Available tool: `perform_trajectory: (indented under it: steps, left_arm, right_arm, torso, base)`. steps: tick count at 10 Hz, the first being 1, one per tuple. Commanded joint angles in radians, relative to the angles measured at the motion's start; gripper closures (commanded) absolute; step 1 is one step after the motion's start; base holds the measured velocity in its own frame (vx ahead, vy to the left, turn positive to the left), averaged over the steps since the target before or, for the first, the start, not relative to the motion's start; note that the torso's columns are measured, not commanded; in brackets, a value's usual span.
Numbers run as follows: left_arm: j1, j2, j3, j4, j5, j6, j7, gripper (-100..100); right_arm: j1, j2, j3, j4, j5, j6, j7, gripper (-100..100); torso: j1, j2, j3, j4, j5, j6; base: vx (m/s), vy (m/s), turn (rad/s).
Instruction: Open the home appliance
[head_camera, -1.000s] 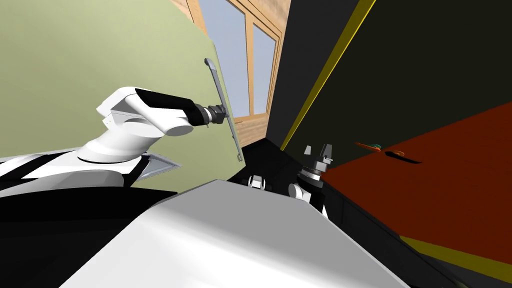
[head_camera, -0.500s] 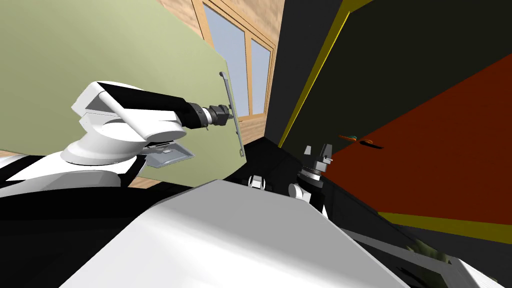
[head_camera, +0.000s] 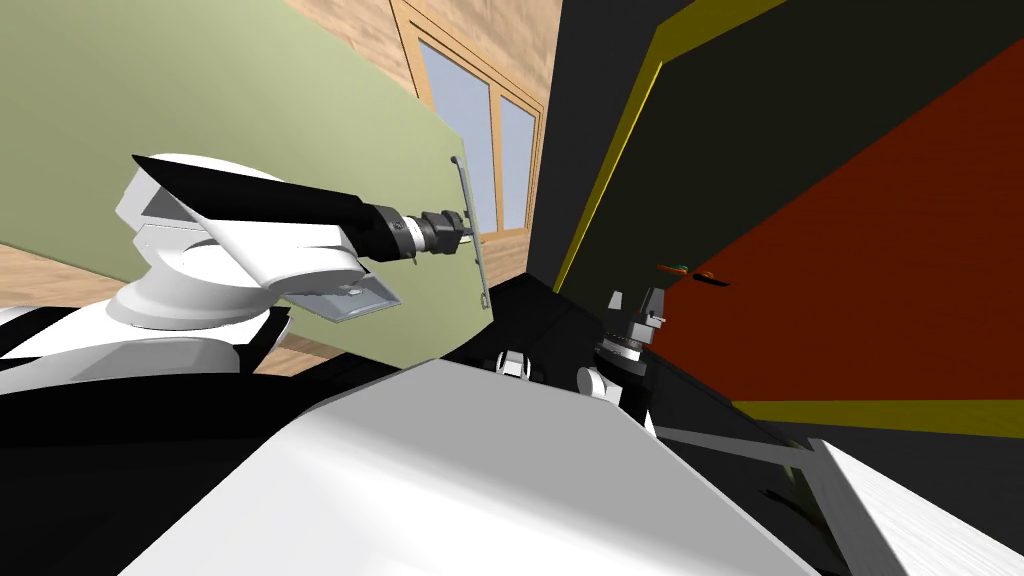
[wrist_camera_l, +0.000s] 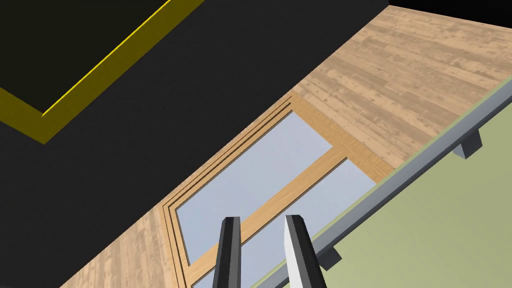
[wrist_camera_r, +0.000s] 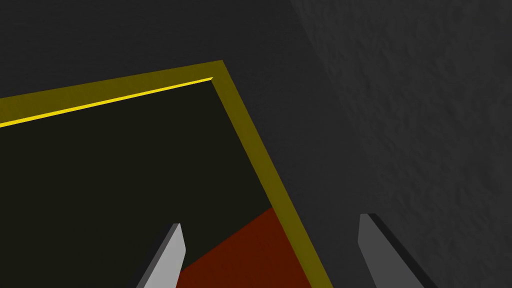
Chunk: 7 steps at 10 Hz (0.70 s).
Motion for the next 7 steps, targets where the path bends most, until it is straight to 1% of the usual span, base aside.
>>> perform_trajectory:
  steps: [1, 4, 5, 7]
  left_arm:
    - [0.012, -0.006, 0.011, 0.052, -0.004, -0.003, -0.008, -100]
    - [0.016, -0.014, 0.007, 0.096, -0.022, -0.009, -0.017, -100]
    - [0.021, -0.020, 0.003, 0.118, -0.041, -0.015, -0.026, -100]
    - [0.028, -0.025, -0.002, 0.139, -0.068, -0.020, -0.041, -100]
  right_arm:
    - [0.000, 0.000, 0.000, 0.000, 0.000, 0.000, 0.000, 0]
    - [0.000, 0.000, 0.000, 0.000, 0.000, 0.000, 0.000, 0]
    - [0.000, 0.000, 0.000, 0.000, 0.000, 0.000, 0.000, 0]
    - [0.000, 0.000, 0.000, 0.000, 0.000, 0.000, 0.000, 0]
  torso:
    - [0.000, 0.002, 0.001, 0.001, 0.000, 0.000]
    - [-0.001, 0.010, 0.007, 0.003, 0.000, 0.000]
    - [-0.001, 0.011, 0.007, 0.004, 0.000, 0.000]
    - [-0.001, 0.007, 0.005, 0.002, 0.000, 0.000]
  base:
    - [0.047, -0.001, 0.000]
    - [0.056, -0.006, 0.001]
    - [0.084, 0.002, 0.000]
    - [0.126, -0.005, 0.003]
